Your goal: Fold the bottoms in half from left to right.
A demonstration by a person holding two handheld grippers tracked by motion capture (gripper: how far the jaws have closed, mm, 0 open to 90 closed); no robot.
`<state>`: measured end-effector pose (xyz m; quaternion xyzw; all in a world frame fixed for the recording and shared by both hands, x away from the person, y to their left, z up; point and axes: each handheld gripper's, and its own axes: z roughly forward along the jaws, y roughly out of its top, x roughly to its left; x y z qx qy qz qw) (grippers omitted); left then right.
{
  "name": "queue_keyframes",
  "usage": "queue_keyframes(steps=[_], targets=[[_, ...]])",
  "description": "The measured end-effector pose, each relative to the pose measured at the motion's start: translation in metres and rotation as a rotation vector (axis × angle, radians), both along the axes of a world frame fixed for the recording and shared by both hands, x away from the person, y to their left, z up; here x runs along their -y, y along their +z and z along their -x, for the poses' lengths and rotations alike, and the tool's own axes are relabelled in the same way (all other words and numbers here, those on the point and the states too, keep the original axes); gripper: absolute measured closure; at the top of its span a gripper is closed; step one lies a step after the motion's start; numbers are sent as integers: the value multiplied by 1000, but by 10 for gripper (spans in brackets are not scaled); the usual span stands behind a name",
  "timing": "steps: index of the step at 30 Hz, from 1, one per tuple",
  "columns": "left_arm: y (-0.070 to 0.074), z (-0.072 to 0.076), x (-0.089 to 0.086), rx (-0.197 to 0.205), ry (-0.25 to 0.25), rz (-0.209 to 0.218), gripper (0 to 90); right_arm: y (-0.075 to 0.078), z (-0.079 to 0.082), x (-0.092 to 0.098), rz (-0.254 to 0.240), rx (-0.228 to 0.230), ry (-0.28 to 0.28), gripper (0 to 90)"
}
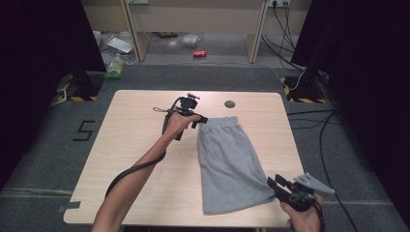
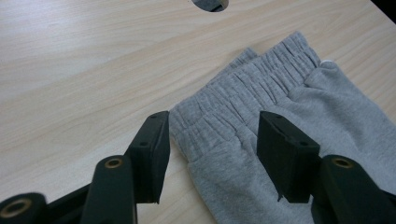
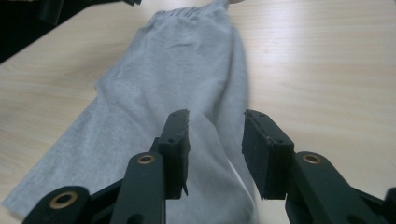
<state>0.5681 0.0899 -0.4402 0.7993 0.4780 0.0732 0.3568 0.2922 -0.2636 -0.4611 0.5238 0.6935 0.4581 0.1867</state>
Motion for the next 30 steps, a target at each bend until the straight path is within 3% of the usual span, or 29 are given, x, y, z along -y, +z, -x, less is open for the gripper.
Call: queue_keyframes(steps=[3,4,5,6,7,8,11,17,20,21,22,24,25,28,30], targets=[[-3,3,-5,-4,0,-1,424,0,-32,-12,29,-31,22,612],[-3,3,-5,-4,0,-1,415,0,-32,-12,29,-31,22,612],[-5,4,-8,-7,2,3,405,-2,-52,-18,56,-52,33,611],[-5,4,-8,-7,2,3,392,-3,-60,-21,68,-64,31,611],[-6,5,-9,-11,0,5,392,-3,-60,-21,68,-64,31,611],[-9,7,-11,-17,7,7,358,-7,-75,-27,75,-89,41,609],[-14,8,-12,-27,16,14,336,-13,-89,-35,74,-139,42,613],[-21,8,-15,-38,26,24,323,-25,-100,-45,81,-205,53,578],[-27,7,-17,-48,37,28,320,-34,-102,-46,118,-243,65,729],[-27,7,-17,-48,37,28,319,-34,-102,-46,118,-243,65,729],[-28,7,-17,-49,37,27,319,-36,-103,-43,108,-249,78,851],[-29,7,-18,-49,40,31,319,-34,-103,-40,95,-240,81,866],[-29,6,-19,-48,41,34,319,-27,-102,-33,85,-203,68,875],[-27,6,-20,-41,51,41,318,-18,-100,-21,76,-170,38,877],[-26,5,-20,-39,57,48,317,-19,-101,-17,79,-170,28,877]])
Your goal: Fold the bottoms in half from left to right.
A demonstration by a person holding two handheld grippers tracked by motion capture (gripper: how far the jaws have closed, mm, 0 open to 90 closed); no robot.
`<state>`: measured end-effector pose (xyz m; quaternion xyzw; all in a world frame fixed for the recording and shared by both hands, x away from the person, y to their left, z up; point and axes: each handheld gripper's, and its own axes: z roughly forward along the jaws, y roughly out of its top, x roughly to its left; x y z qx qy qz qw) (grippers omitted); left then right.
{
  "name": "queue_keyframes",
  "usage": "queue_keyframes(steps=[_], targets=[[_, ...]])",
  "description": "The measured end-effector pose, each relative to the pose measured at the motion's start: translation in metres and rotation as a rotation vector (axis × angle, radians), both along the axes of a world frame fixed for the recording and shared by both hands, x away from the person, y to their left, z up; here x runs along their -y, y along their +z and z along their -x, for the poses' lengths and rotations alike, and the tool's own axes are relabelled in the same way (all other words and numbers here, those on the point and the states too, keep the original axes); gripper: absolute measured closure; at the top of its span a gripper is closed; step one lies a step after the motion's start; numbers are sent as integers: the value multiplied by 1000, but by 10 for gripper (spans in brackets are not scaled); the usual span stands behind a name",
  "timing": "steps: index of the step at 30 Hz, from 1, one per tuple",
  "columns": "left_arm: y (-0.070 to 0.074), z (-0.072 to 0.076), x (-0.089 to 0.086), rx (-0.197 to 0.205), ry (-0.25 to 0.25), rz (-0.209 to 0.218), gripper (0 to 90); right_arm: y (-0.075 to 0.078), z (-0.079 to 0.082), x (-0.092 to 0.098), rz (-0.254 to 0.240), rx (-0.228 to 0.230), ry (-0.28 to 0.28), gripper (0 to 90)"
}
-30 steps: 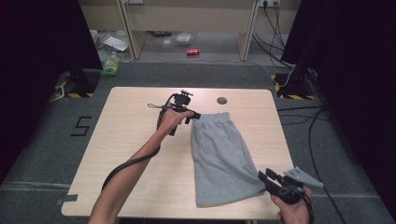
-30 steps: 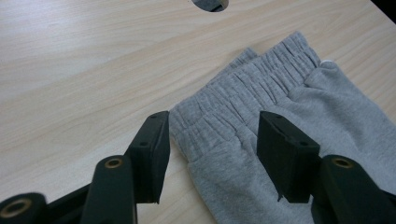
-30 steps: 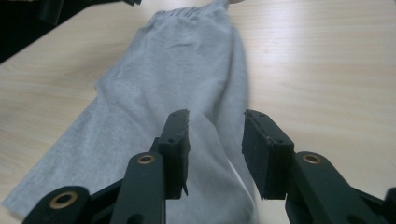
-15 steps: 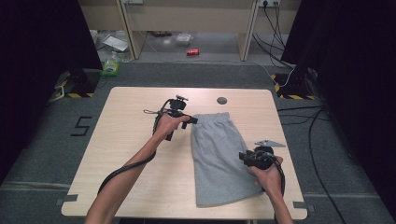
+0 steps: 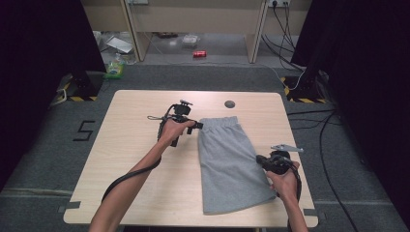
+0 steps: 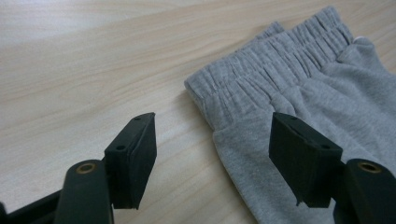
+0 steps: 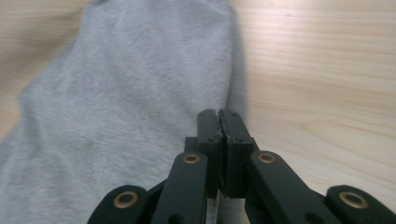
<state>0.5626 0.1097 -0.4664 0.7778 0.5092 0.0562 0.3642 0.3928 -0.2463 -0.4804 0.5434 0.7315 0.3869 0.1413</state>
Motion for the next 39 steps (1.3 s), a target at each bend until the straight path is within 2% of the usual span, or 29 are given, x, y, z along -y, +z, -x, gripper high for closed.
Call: queue_keyframes(steps=[3,4,7,9,11,12,13,15,16,17,18,19,20,22,23,24,25,26,27,30,32,35,39], targets=[[-1,0,3,-4,-2,-4,315,-16,-5,5,3,-49,-22,859],[-2,0,5,-7,-1,6,315,-18,-6,7,-20,-62,-39,786],[-4,-2,6,-13,5,12,311,-7,-2,9,-10,-17,-54,718],[-6,-3,8,-20,9,10,309,-5,-1,8,-9,-7,-52,695],[-7,-4,10,-20,13,12,309,-2,-1,6,-13,10,-50,669],[-8,-4,12,-23,14,8,309,0,-7,3,-4,20,-50,645],[-8,-4,12,-23,14,8,308,0,-7,3,-4,20,-50,645],[-10,-5,14,-27,21,9,308,0,-22,-3,4,22,-57,633],[-10,-5,14,-27,21,9,308,0,-22,-3,4,22,-57,633],[-12,-7,15,-33,27,14,311,-2,-30,-8,30,7,-52,633],[-12,-7,15,-33,27,14,314,-2,-30,-8,30,7,-52,633],[-15,-8,17,-39,26,19,319,-6,-33,-10,77,-6,-48,614],[-16,-8,18,-41,27,24,321,-7,-30,-10,89,-11,-45,604],[-16,-8,19,-39,25,30,321,-6,-27,-10,92,-8,-41,590],[-17,-8,20,-39,23,32,321,-4,-20,-10,96,-2,-26,574],[-17,-8,21,-40,22,29,321,0,-3,-8,99,9,-17,550],[-18,-8,21,-41,20,27,321,0,-3,-8,99,9,-17,550],[-18,-8,22,-41,23,29,321,2,6,-6,108,15,-8,547],[-18,-8,24,-40,27,30,325,3,24,-3,135,25,7,540],[-20,-7,25,-41,25,21,329,-3,46,3,154,5,10,539],[-20,-7,26,-37,26,17,330,-9,56,9,165,-8,8,541],[-21,-8,26,-41,31,14,330,-19,68,18,210,-28,-16,542],[-22,-8,26,-42,35,17,329,-19,77,24,205,-31,-35,518]])
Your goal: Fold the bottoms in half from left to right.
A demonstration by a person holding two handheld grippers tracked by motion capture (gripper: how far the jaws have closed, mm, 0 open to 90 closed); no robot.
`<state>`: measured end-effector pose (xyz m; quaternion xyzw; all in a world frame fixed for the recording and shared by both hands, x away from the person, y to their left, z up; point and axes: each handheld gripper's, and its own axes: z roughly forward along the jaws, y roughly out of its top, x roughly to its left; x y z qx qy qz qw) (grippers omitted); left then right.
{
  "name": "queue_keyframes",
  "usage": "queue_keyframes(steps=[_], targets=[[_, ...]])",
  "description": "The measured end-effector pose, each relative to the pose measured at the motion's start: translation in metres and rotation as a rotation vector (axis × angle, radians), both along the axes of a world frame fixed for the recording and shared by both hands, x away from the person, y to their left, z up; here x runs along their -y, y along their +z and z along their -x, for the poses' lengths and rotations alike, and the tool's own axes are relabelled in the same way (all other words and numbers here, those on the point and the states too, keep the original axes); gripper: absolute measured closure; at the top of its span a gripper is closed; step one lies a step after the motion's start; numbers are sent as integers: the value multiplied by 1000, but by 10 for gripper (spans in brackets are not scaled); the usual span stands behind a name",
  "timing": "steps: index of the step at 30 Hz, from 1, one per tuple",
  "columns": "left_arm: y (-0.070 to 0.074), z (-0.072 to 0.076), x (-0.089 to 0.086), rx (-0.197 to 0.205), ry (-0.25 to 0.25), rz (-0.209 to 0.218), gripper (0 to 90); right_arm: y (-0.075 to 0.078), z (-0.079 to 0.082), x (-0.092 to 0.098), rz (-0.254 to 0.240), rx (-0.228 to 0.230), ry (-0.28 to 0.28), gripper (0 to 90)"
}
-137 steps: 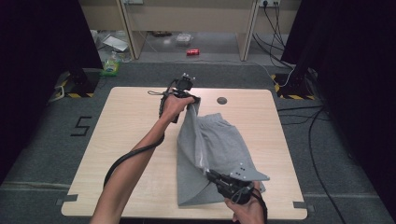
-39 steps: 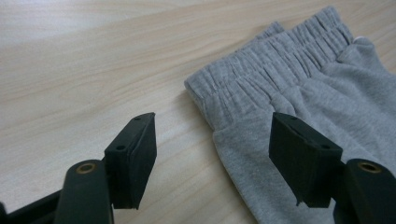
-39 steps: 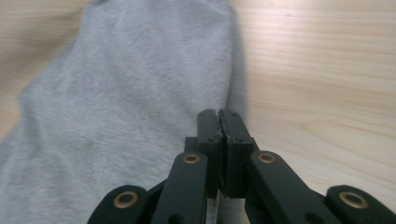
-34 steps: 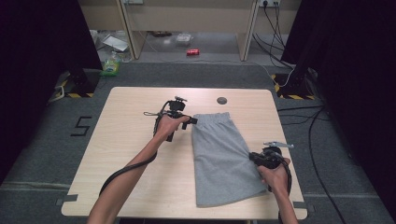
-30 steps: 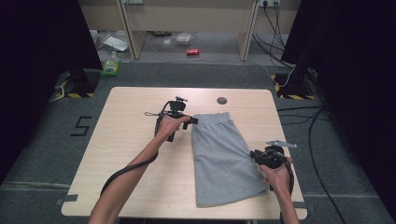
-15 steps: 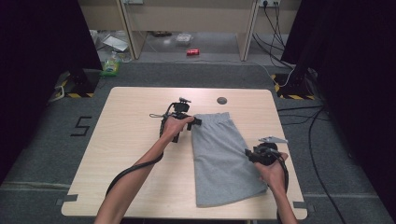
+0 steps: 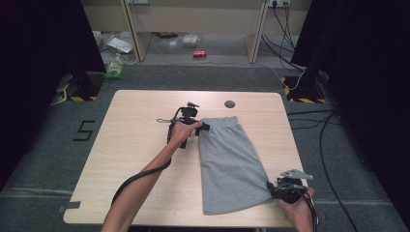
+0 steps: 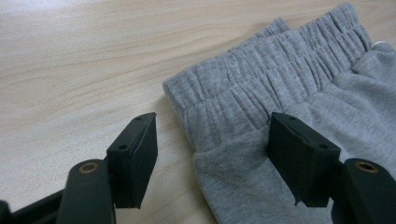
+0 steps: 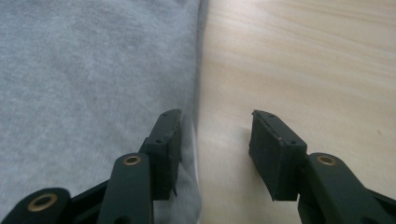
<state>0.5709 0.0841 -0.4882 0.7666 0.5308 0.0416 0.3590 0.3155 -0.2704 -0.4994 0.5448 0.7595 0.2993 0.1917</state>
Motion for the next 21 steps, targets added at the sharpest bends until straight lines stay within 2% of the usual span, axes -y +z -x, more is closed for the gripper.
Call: queue_keyframes(steps=[2,4,8,9,11,12,13,14,15,16,17,18,19,20,21], targets=[[-1,0,0,-2,2,1,328,3,7,1,9,16,-6,499],[-1,0,1,3,6,6,333,10,17,-4,-19,43,-1,480],[0,1,2,3,5,3,344,9,22,-11,6,22,24,487],[0,1,2,4,4,3,346,4,22,-11,34,5,31,486],[0,1,1,5,6,8,344,3,23,-7,-5,-5,0,461],[0,1,1,5,6,8,343,3,23,-7,-5,-5,0,461],[1,0,1,3,7,7,341,6,23,-8,-3,24,-7,437],[1,0,1,4,9,7,341,6,23,-8,-3,24,-7,437],[1,0,1,6,10,7,339,12,25,-14,-26,46,7,431],[1,0,1,6,10,6,339,12,25,-14,-26,46,7,431],[1,-1,2,3,11,2,339,17,26,-24,-29,75,34,425],[1,-1,2,3,11,2,339,17,26,-24,-29,75,34,425],[1,-1,3,3,12,-3,339,20,29,-35,-61,84,64,421],[1,-2,3,3,12,-8,339,20,29,-35,-61,84,64,421],[1,-4,5,5,17,-17,340,21,30,-46,-82,90,102,420]])
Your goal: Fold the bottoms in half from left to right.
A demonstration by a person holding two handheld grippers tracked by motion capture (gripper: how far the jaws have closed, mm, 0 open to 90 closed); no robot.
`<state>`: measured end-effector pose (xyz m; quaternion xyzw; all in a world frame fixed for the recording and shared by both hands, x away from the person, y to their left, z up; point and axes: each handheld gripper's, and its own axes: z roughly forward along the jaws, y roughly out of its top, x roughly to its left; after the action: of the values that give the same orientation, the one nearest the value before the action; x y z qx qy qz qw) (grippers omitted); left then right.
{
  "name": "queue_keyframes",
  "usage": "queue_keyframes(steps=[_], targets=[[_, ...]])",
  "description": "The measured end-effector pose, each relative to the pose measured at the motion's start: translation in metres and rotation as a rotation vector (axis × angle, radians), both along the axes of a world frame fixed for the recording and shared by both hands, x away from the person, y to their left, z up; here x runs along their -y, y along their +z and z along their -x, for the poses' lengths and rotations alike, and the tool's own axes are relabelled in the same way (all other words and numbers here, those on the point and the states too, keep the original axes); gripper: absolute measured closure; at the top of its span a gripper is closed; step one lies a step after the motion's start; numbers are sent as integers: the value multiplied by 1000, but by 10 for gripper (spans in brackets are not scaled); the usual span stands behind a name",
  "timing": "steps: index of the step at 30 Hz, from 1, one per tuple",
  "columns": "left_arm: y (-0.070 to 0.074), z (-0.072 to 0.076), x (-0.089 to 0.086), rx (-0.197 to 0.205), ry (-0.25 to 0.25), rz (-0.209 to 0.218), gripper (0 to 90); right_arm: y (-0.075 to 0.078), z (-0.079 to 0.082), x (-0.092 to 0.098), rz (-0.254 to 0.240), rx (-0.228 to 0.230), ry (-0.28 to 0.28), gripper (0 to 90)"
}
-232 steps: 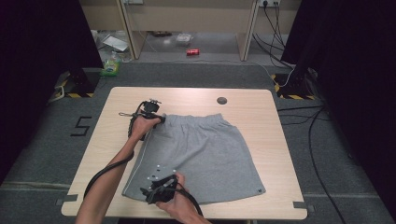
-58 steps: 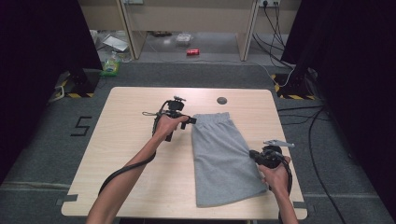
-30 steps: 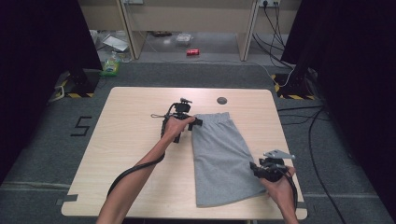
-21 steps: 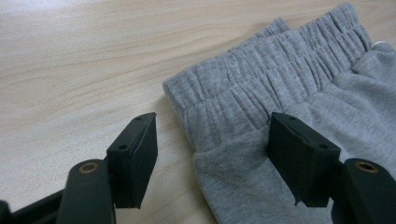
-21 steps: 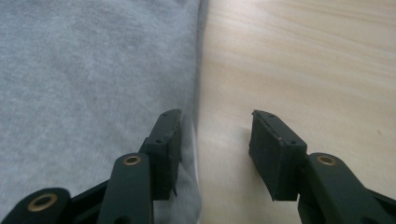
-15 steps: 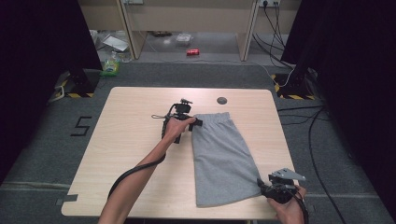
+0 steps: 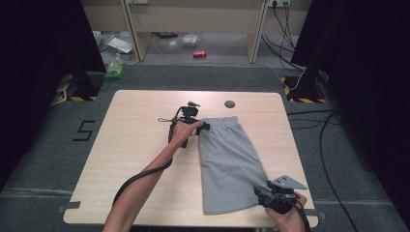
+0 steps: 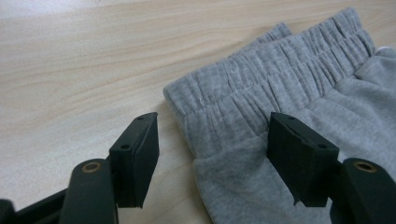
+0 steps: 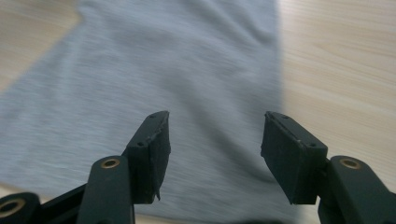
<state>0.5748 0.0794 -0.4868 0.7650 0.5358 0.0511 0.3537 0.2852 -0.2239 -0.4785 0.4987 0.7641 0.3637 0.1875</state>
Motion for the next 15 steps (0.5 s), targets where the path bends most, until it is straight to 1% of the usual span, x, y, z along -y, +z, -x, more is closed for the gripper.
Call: queue_keyframes(steps=[1,2,3,4,5,7,8,9,11,12,13,14,15], targets=[[0,-1,1,2,4,-7,340,-1,-1,-5,-2,3,26,419],[0,-1,1,2,4,-7,340,-1,-1,-5,-2,3,26,419],[-2,-2,5,9,1,-41,338,-4,-2,-14,-11,-6,54,419],[-2,-2,5,9,1,-41,338,-4,-2,-14,-11,-6,54,419],[-4,-3,8,13,-2,-58,342,-5,-3,-20,-21,-6,72,419],[-5,-3,10,13,-3,-59,352,-6,-3,-23,-28,-4,81,419],[-7,-3,12,11,-2,-58,385,-6,-3,-30,-43,-4,91,418],[-8,-4,12,13,-4,-56,403,-6,-2,-33,-46,-2,95,419],[-9,-4,14,21,-14,-56,463,-6,0,-43,-54,3,121,418],[-9,-4,14,21,-14,-56,486,-6,0,-43,-54,3,121,418],[-9,-3,15,32,-20,-67,486,-6,1,-47,-48,5,133,418],[-9,-2,17,54,-32,-87,536,-6,3,-58,-55,3,160,418],[-8,-2,18,64,-38,-98,557,-7,4,-63,-59,4,174,418]])
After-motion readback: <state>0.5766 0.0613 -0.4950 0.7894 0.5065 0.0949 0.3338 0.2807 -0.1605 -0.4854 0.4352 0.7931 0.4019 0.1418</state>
